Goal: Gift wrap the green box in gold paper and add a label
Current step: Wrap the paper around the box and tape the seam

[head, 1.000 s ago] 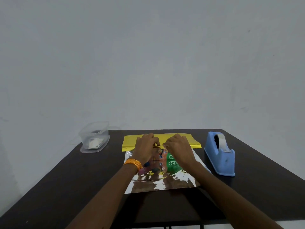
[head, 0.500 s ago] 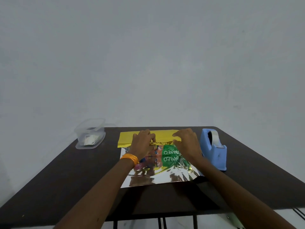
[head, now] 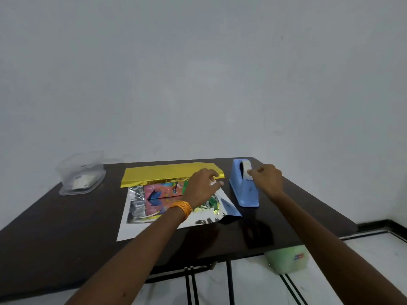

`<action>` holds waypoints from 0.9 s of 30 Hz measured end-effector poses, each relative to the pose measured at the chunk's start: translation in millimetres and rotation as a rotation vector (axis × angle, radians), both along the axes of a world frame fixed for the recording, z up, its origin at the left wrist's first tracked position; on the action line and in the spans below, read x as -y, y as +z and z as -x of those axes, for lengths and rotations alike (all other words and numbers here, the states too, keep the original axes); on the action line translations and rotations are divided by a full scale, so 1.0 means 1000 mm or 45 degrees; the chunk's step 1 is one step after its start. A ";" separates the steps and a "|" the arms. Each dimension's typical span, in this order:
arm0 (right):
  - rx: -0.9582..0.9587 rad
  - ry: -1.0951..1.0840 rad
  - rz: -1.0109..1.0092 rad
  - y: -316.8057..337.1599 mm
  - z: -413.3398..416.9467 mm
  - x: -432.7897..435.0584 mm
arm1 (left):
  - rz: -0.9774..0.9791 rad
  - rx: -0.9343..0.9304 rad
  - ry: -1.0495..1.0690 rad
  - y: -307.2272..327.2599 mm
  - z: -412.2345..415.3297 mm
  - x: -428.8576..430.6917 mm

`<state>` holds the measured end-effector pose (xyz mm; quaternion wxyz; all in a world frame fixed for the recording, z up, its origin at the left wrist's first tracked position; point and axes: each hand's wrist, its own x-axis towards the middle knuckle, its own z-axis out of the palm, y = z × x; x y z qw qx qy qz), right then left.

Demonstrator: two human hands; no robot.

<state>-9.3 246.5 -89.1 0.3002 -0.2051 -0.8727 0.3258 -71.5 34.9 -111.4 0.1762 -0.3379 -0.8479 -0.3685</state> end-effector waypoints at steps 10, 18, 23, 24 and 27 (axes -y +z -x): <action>0.084 0.223 0.894 0.000 0.000 -0.011 | -0.004 0.267 -0.140 -0.012 -0.016 -0.076; 0.030 0.119 0.676 0.018 0.008 -0.003 | -0.001 0.196 -0.104 -0.015 -0.010 -0.079; -0.020 0.044 0.597 0.025 -0.005 -0.001 | -0.020 0.162 -0.100 -0.015 -0.014 -0.083; -0.033 0.051 0.640 0.024 -0.010 -0.001 | -0.031 0.165 -0.104 -0.015 -0.014 -0.084; -0.050 0.098 0.761 0.014 -0.022 0.002 | -0.041 0.180 -0.099 -0.016 -0.013 -0.083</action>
